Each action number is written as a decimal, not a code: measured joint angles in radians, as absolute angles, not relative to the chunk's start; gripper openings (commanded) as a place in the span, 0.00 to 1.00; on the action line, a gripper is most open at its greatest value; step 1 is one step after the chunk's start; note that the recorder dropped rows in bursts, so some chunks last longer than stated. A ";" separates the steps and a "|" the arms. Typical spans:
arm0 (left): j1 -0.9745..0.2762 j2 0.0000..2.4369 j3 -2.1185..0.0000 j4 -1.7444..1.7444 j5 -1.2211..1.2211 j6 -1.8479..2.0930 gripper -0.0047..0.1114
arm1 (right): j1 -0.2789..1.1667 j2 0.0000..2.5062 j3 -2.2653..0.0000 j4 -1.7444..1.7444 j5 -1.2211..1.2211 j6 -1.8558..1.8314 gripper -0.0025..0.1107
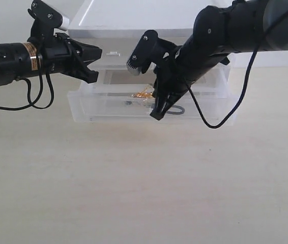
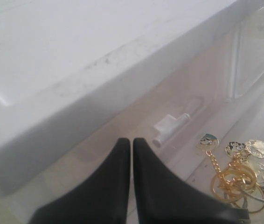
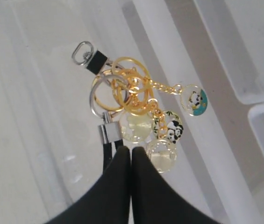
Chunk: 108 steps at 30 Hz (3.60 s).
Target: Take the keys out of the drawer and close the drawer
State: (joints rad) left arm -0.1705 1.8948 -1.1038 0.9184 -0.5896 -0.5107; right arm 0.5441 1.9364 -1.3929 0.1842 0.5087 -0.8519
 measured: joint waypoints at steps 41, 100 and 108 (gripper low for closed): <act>-0.172 1.895 -1.104 0.915 -0.593 -0.541 0.08 | 0.684 1.928 -1.603 -0.039 0.977 -0.766 0.40; -0.172 1.893 -1.104 0.913 -0.596 -0.556 0.08 | 0.789 1.928 -1.603 -0.141 1.215 -0.627 0.50; -0.172 1.893 -1.104 0.913 -0.596 -0.556 0.08 | 0.789 1.881 -1.603 -0.161 1.145 -0.572 0.30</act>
State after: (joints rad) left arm -0.1720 1.8930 -1.1038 0.9126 -0.5956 -0.5565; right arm 0.7892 1.8808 -1.6033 -0.1610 1.1446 -0.5724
